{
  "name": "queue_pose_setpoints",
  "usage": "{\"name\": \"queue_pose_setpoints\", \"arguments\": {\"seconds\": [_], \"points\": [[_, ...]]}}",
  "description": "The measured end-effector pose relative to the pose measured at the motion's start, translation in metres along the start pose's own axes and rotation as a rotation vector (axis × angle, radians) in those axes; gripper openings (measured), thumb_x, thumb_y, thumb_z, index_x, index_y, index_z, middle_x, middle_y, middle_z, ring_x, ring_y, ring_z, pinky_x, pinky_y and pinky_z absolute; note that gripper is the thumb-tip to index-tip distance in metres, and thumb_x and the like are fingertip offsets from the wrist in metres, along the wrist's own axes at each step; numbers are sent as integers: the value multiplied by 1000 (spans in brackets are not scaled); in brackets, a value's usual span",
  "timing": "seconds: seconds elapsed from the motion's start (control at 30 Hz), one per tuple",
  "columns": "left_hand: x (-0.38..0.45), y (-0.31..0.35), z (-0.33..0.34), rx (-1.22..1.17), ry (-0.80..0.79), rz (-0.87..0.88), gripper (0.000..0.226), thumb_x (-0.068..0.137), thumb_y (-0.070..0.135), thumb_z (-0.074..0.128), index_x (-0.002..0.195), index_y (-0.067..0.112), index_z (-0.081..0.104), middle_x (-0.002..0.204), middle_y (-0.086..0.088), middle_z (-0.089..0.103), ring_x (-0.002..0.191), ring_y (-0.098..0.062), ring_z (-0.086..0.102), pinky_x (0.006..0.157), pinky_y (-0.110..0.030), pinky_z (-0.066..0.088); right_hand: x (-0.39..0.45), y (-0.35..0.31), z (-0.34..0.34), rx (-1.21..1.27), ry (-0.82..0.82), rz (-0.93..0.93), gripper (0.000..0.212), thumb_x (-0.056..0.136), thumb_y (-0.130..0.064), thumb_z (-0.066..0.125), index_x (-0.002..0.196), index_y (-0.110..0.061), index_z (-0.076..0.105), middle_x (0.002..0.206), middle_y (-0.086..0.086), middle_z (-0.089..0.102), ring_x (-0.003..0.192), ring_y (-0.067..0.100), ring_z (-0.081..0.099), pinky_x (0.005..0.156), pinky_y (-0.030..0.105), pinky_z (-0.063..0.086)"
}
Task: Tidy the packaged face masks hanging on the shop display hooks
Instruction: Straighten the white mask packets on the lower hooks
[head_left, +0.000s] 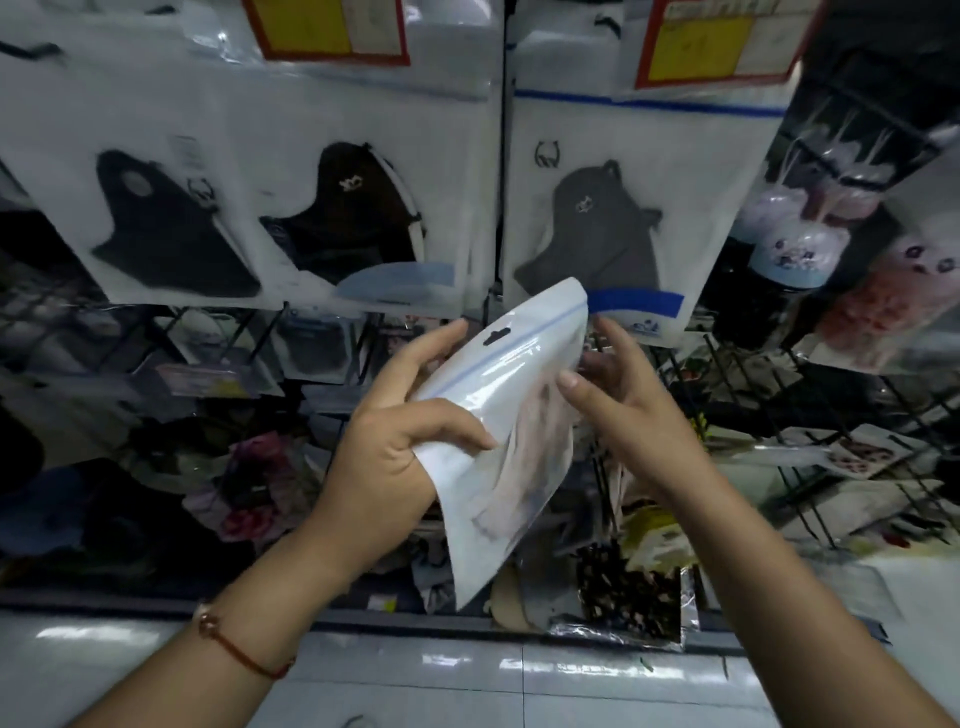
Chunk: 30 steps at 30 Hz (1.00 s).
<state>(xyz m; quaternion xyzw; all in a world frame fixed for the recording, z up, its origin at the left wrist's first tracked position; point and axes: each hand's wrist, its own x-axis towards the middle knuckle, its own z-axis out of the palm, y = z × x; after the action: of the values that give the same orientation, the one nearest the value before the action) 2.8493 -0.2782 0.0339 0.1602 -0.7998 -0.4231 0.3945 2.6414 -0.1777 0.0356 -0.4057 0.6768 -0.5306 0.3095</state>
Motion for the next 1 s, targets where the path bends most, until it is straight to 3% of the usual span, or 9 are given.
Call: {"name": "queue_pose_setpoints", "arguments": {"seconds": [0.07,0.13,0.2,0.27,0.33,0.47,0.57,0.77,1.0], "points": [[-2,3,-6,26,-5,-4,14,79,13,81,80,27,79,152,5,43,139,-15,44,109,-28,41,5,-3,-5,141,44,16,43,86,-33,72,127,-22,60,112,-2,71,105,15,67,94,45,53],[-5,4,-10,98,59,-62,29,80,13,82,100,32,76,150,8,45,135,-7,47,108,-23,41,5,-5,-6,256,93,59,17,88,-19,70,104,-15,67,98,1,74,90,19,71,82,41,55],[-4,3,-15,12,246,-267,45,89,12,73,121,42,65,139,15,57,125,-1,55,102,-29,47,2,-2,-5,303,75,97,12,89,-13,68,100,-12,66,95,4,74,86,23,71,74,37,54],[3,1,-20,-305,402,-509,37,99,13,58,127,38,60,126,9,68,109,-8,67,88,-37,52,-2,3,-1,320,35,108,17,91,-11,65,108,-10,65,102,9,74,91,28,71,76,41,57],[10,3,-26,-486,382,-644,26,103,23,48,125,28,62,118,0,72,97,-16,71,76,-36,54,-7,7,6,336,34,119,18,91,-9,63,109,-12,65,103,9,74,95,29,71,80,43,57],[17,10,-43,-38,151,-497,19,88,31,72,107,33,68,101,15,74,90,-5,70,73,-22,54,-13,6,18,296,54,100,18,91,-8,64,108,-12,63,102,8,74,97,30,70,86,48,55],[24,14,-56,342,168,-412,10,88,23,73,84,30,67,86,22,67,81,2,62,69,-22,45,-14,-8,25,203,13,23,20,90,-4,64,107,-16,64,102,3,73,96,21,70,86,44,57],[31,22,-80,476,-25,-280,23,92,34,65,114,41,66,102,26,61,100,9,54,85,-23,45,-11,-39,40,193,38,-116,28,88,1,65,110,-16,64,103,4,73,98,19,70,84,38,57],[46,35,-105,454,-28,-110,10,94,37,62,101,35,70,98,24,69,96,6,62,84,-32,53,-7,-89,54,96,95,-323,29,89,-13,69,115,-24,61,103,-2,72,94,14,70,80,40,60]]}}
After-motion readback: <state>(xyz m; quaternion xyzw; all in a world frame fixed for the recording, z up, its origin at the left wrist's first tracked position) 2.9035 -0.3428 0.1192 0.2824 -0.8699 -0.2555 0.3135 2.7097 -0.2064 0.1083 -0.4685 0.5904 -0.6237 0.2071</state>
